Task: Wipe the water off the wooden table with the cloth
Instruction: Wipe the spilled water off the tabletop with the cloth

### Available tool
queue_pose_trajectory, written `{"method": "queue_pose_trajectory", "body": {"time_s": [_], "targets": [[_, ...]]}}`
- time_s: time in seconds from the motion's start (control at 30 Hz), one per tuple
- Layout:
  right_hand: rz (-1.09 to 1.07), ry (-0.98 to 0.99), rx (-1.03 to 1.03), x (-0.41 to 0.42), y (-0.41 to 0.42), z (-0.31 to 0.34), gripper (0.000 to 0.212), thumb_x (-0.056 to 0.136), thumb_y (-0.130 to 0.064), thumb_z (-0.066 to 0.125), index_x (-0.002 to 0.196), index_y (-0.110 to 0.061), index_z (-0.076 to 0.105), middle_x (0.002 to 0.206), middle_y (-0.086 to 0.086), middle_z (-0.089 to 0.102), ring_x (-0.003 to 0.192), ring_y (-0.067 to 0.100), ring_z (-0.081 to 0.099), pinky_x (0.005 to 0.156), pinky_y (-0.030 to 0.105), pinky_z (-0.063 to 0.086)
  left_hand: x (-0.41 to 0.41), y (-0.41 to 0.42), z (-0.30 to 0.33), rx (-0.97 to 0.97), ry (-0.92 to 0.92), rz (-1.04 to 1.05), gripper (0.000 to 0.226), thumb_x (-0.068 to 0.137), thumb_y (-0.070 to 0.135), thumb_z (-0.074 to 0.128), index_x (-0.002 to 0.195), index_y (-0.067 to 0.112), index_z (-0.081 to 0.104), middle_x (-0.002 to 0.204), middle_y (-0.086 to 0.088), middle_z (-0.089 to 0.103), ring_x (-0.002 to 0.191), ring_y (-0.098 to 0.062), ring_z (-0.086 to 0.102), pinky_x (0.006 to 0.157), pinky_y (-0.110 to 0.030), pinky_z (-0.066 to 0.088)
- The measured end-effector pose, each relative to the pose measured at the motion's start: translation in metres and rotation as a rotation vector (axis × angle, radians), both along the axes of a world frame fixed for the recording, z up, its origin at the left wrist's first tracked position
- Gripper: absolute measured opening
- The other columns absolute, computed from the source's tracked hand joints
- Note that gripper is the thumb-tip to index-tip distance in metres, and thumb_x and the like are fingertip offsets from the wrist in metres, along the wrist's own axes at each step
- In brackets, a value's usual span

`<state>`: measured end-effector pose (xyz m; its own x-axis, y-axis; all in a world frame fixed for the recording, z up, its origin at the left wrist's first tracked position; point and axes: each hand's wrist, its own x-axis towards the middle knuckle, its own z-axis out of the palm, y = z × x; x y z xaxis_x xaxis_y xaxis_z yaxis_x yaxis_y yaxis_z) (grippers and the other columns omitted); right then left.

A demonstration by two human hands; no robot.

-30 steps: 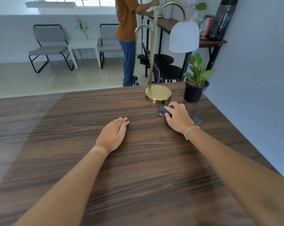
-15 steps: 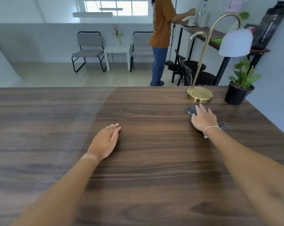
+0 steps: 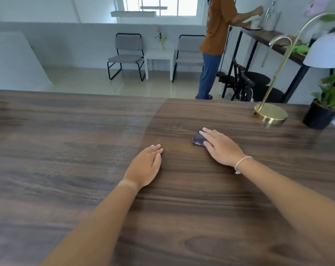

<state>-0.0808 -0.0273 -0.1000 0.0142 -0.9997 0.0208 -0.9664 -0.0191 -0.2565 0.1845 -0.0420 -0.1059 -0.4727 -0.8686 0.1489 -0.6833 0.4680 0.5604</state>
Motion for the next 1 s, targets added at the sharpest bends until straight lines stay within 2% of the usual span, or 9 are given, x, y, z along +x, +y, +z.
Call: {"method": "queue_pose_trajectory", "body": {"time_s": [0.13, 0.3, 0.4, 0.5, 0.57, 0.67, 0.73, 0.87, 1.0], "targets": [[-0.207, -0.028, 0.018, -0.052, -0.049, 0.0, 0.046, 0.1, -0.026, 0.029, 0.145, -0.02, 0.029, 0.158, -0.002, 0.02, 0.144, 0.029, 0.019, 0.118, 0.04, 0.015, -0.016, -0.016, 0.001, -0.019, -0.036, -0.004, 0.042, 0.097, 0.019, 0.028, 0.135, 0.009, 0.042, 0.15, -0.002, 0.035, 0.141, -0.013, 0.023, 0.11, -0.016, 0.007], [-0.247, -0.033, 0.008, -0.061, -0.111, 0.0, 0.046, 0.1, -0.025, 0.027, 0.145, -0.019, 0.029, 0.158, -0.003, 0.02, 0.144, 0.028, 0.02, 0.116, 0.038, 0.017, -0.041, -0.039, -0.001, -0.042, -0.064, -0.014, 0.042, 0.096, 0.018, 0.027, 0.136, 0.01, 0.041, 0.15, 0.0, 0.034, 0.141, -0.011, 0.023, 0.109, -0.013, 0.006], [-0.181, -0.023, 0.004, -0.045, -0.134, 0.002, 0.047, 0.099, -0.024, 0.027, 0.146, -0.018, 0.029, 0.158, -0.002, 0.02, 0.144, 0.028, 0.019, 0.116, 0.038, 0.017, -0.043, -0.048, -0.003, -0.018, -0.026, 0.007, 0.043, 0.095, 0.022, 0.027, 0.133, 0.011, 0.046, 0.147, 0.001, 0.04, 0.139, -0.008, 0.027, 0.109, -0.013, 0.01], [-0.048, -0.026, 0.017, -0.016, -0.136, 0.002, 0.047, 0.099, -0.024, 0.027, 0.146, -0.02, 0.029, 0.158, -0.004, 0.021, 0.145, 0.028, 0.019, 0.116, 0.037, 0.018, -0.042, -0.05, -0.002, 0.006, 0.124, 0.051, 0.043, 0.093, 0.022, 0.029, 0.128, 0.009, 0.052, 0.142, -0.003, 0.046, 0.134, -0.007, 0.035, 0.111, -0.017, 0.019], [0.065, -0.024, 0.009, 0.011, -0.125, 0.0, 0.046, 0.099, -0.024, 0.029, 0.146, -0.021, 0.029, 0.157, -0.005, 0.022, 0.145, 0.027, 0.019, 0.116, 0.036, 0.018, -0.041, -0.049, 0.001, 0.004, 0.246, 0.091, 0.037, 0.095, 0.015, 0.033, 0.125, 0.007, 0.054, 0.14, -0.006, 0.049, 0.128, -0.004, 0.037, 0.108, -0.013, 0.021], [0.191, -0.017, -0.001, 0.04, -0.096, 0.0, 0.047, 0.099, -0.025, 0.03, 0.146, -0.02, 0.028, 0.157, -0.005, 0.024, 0.145, 0.025, 0.02, 0.117, 0.035, 0.017, -0.035, -0.047, 0.004, 0.021, 0.39, 0.179, 0.035, 0.095, 0.013, 0.035, 0.124, 0.006, 0.055, 0.138, -0.008, 0.05, 0.123, -0.002, 0.038, 0.098, 0.001, 0.022], [0.206, -0.023, -0.014, 0.047, -0.064, 0.001, 0.046, 0.099, -0.024, 0.031, 0.146, -0.019, 0.029, 0.156, -0.004, 0.024, 0.145, 0.024, 0.02, 0.118, 0.034, 0.016, -0.033, -0.041, 0.006, 0.059, 0.424, 0.203, 0.036, 0.095, 0.014, 0.034, 0.123, 0.006, 0.056, 0.137, -0.009, 0.051, 0.123, -0.004, 0.04, 0.099, -0.003, 0.023], [0.195, -0.041, -0.022, 0.052, 0.006, 0.003, 0.046, 0.1, -0.023, 0.032, 0.145, -0.019, 0.03, 0.156, -0.004, 0.025, 0.145, 0.022, 0.018, 0.116, 0.029, 0.013, -0.027, -0.024, 0.003, 0.038, 0.229, 0.146, 0.037, 0.095, 0.015, 0.034, 0.123, 0.005, 0.056, 0.138, -0.012, 0.051, 0.132, -0.018, 0.041, 0.107, -0.02, 0.023], [0.135, -0.009, -0.049, 0.041, 0.075, 0.002, 0.045, 0.1, -0.021, 0.034, 0.145, -0.018, 0.031, 0.155, -0.003, 0.027, 0.145, 0.022, 0.021, 0.117, 0.026, 0.011, -0.014, -0.003, -0.001, 0.0, -0.068, 0.024, 0.041, 0.092, 0.018, 0.039, 0.132, 0.009, 0.047, 0.148, -0.009, 0.038, 0.14, -0.024, 0.027, 0.116, -0.033, 0.017]]}}
